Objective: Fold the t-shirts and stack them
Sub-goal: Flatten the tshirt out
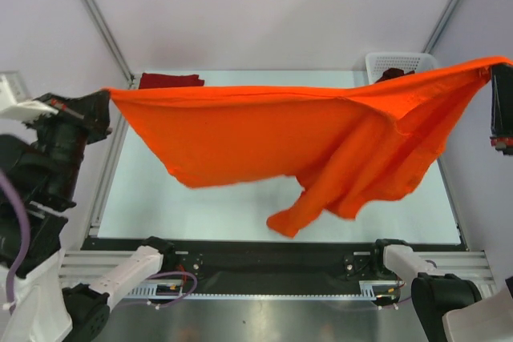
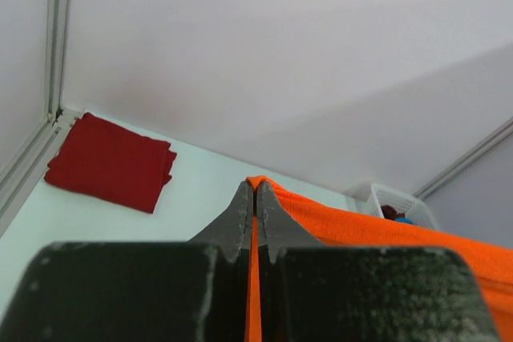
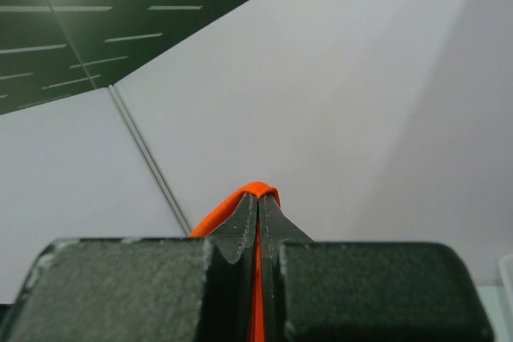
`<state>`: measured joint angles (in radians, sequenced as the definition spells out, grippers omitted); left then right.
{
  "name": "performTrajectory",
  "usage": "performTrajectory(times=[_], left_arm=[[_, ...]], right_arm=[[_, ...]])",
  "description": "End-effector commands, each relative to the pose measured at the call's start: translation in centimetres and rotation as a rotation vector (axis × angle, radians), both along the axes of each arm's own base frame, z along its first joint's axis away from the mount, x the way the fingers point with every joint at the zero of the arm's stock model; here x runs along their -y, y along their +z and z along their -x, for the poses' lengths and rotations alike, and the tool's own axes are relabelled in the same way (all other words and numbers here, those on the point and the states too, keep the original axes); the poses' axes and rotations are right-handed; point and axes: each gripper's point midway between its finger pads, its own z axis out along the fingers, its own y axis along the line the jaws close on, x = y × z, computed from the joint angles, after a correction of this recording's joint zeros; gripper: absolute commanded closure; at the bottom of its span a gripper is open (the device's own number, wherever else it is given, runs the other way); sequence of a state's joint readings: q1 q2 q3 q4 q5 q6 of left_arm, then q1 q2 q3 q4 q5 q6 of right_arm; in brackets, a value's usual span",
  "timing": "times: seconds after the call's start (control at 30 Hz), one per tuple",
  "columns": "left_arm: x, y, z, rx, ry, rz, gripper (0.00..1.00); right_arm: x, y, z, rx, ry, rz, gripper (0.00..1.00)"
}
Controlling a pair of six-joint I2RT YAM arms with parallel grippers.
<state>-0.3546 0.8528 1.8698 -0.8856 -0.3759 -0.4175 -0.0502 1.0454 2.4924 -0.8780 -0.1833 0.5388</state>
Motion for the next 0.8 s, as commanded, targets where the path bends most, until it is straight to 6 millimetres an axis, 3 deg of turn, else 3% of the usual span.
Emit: performTrajectory(times=[0.0, 0.2, 0.27, 0.4, 0.6, 0.77], left_arm=[[1.4, -0.6, -2.8, -0.046, -0.024, -0.026, 1.00], [1.3, 2.4, -2.7, 0.013, -0.021, -0.026, 1.00], [1.4, 2.5, -3.0, 0.015, -0.019, -0.035, 1.00], [0.9, 2.4, -2.9, 0.014, 0.006, -0.047, 1.00], [0.6, 2.3, -1.4, 0.021, -0.006, -0.034, 1.00], [0.2, 2.7, 1.5, 0.064, -0.041, -0.017, 1.00]], right_arm=[[1.3, 0.9, -4.8, -0.023, -0.049, -0.045, 1.00], [1.3, -1.8, -8.7, -0.129, -0.046, -0.030, 1.00], [1.2, -3.4, -10.6, -0.178, -0.035, -0.027, 1.00], [1.1, -5.6, -12.4, -0.255, -0.033, 0.004, 1.00], [1.1, -7.0, -11.2, -0.288, -0.038, 0.027, 1.00], [0.9, -6.8, -7.8, -0.272, -0.042, 0.031, 1.00]])
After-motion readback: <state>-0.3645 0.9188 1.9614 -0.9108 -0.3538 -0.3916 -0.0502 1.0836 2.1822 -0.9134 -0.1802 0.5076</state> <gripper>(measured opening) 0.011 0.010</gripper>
